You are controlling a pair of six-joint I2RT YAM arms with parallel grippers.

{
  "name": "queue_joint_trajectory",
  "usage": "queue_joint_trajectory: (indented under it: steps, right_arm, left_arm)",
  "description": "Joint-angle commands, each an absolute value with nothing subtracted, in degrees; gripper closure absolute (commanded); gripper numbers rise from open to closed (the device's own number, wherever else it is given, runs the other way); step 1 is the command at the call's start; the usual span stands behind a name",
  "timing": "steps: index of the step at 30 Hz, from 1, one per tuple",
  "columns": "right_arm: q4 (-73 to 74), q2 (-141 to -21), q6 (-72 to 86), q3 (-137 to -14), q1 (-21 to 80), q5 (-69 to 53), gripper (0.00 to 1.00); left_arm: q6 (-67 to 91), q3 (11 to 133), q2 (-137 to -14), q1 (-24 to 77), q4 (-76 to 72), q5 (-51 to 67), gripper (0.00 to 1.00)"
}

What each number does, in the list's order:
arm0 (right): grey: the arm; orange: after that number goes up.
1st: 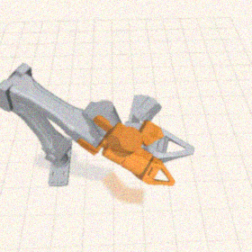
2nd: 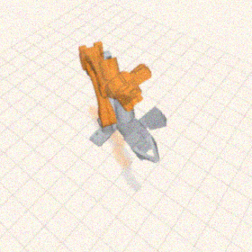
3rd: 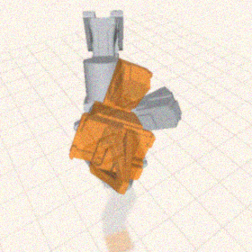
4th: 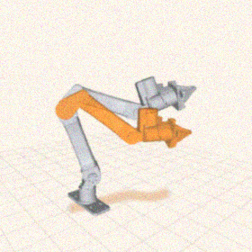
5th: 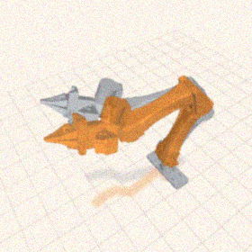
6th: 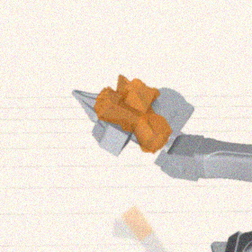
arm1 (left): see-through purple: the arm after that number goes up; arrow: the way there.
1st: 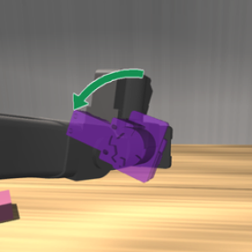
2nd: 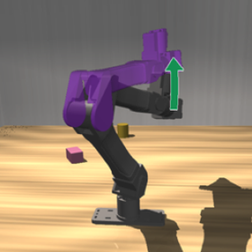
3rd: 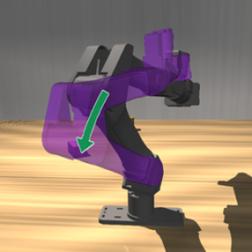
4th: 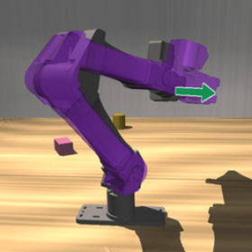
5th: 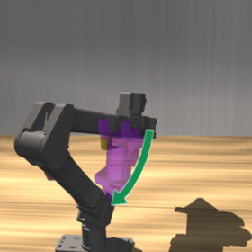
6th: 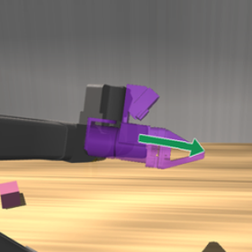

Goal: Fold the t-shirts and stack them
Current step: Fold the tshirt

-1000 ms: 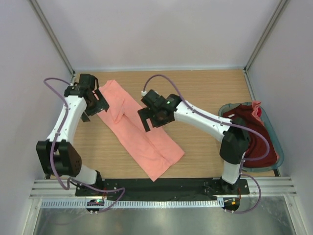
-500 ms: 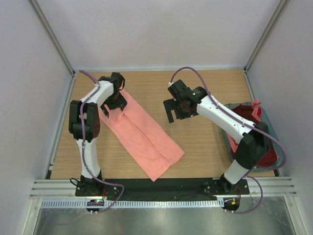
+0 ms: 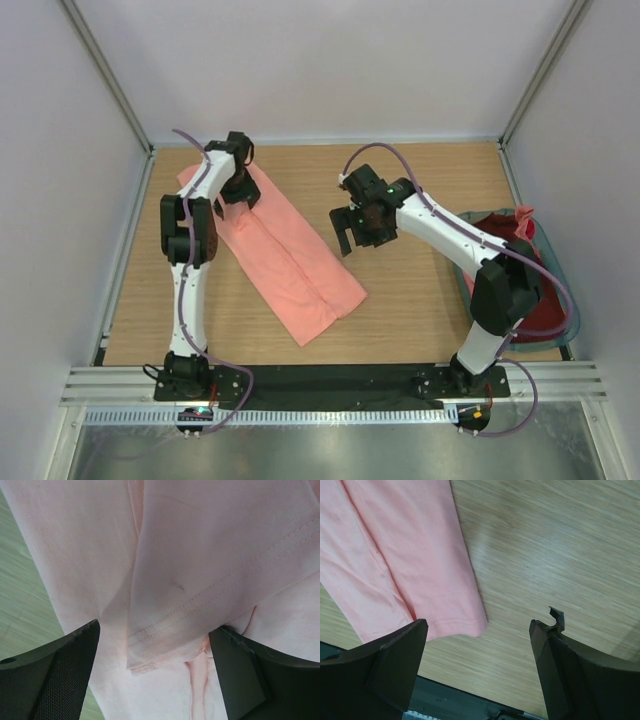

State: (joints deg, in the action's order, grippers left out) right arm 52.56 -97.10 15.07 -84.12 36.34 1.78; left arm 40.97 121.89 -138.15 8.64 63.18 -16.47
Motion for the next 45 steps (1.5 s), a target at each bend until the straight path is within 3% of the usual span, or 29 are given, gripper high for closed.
queue_joint_trajectory:
  steps: [1,10,16,27,36,45]
  right_arm:
    - [50.89,-99.75,14.15,-86.83,35.6,-4.56,0.1]
    - [51.15,-105.73,13.72,-87.62,32.87,-10.47,0.21]
    - [50.27,-111.35,12.66,-93.68,36.9,-8.26,0.2]
    - [53.7,-121.81,12.39,-104.06,49.39,-1.14,0.18]
    - [51.68,-124.01,14.67,-98.53,49.83,5.26,0.18]
    - [43.17,-117.79,22.75,-80.61,50.01,3.69,0.17]
  left_arm:
    - [34.03,122.27,-139.15,6.42,61.62,-18.37,0.1]
    - [31.46,113.82,-125.52,6.5,58.71,-17.4,0.03]
    - [33.22,113.38,-117.86,6.51,59.06,-17.41,0.0]
    - [35.77,123.05,-133.15,6.68,59.07,-17.14,0.06]
    - [33.32,127.79,-142.82,8.17,60.64,-17.05,0.08]
    - [31.03,129.37,-146.25,13.97,63.28,-16.0,0.09]
